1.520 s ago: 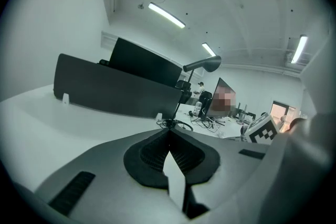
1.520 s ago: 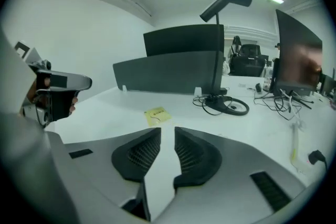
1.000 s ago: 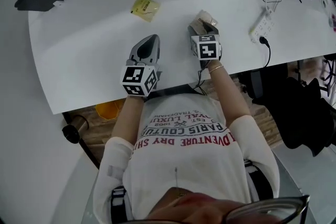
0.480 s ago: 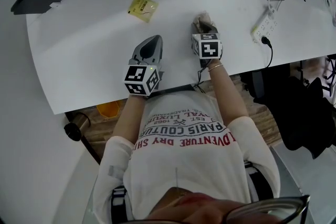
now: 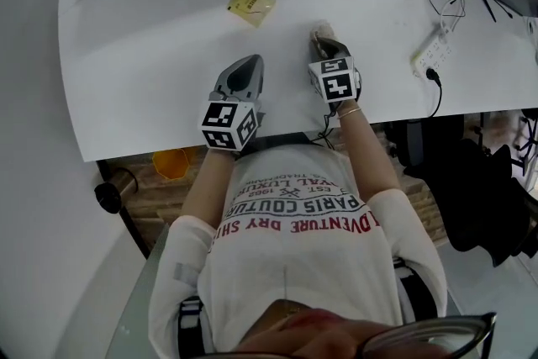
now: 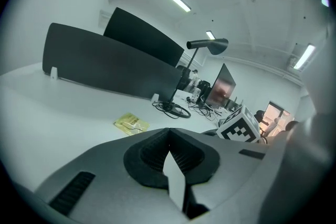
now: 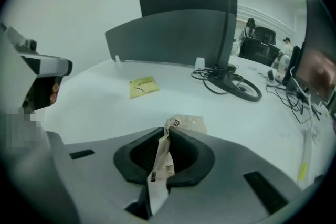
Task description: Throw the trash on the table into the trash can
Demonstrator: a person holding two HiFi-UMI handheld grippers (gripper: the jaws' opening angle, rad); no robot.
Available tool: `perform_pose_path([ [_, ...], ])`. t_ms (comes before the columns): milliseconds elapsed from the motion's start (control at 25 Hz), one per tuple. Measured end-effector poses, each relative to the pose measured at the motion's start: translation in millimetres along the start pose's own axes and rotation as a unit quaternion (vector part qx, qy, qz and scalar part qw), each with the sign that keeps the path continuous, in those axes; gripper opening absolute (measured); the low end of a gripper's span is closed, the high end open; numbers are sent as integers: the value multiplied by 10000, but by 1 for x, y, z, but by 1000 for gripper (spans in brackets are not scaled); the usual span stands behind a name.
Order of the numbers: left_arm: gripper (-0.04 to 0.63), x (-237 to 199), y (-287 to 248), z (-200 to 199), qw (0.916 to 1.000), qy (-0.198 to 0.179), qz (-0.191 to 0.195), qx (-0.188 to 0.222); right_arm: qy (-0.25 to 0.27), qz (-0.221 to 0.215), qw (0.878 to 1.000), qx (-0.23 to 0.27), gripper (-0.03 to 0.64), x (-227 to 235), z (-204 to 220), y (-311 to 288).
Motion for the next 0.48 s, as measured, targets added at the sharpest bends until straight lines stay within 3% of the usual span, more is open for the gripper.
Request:
perform_pose_path([
  [120,23,-15,31,-5,9994,121,-228,234,287,-311,9987,277,49,-40,-30,4],
  [240,23,-41,75,-10,9949,317,-698,652,714,-768,9933,487,49,-90,-68,1],
  [480,23,-107,211,-4,9691,881,-1734,1520,1631,-1729,9671,907,49,-233,-140,7],
])
Point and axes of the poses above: the fingertips, and each gripper's own axes: y backward along the fingers, x to its right, z out of its underside, the point moved 4 cm from there along y, backward along the fingers, and after that the axes turned 11 degrees about y, right-handed, at the moved point
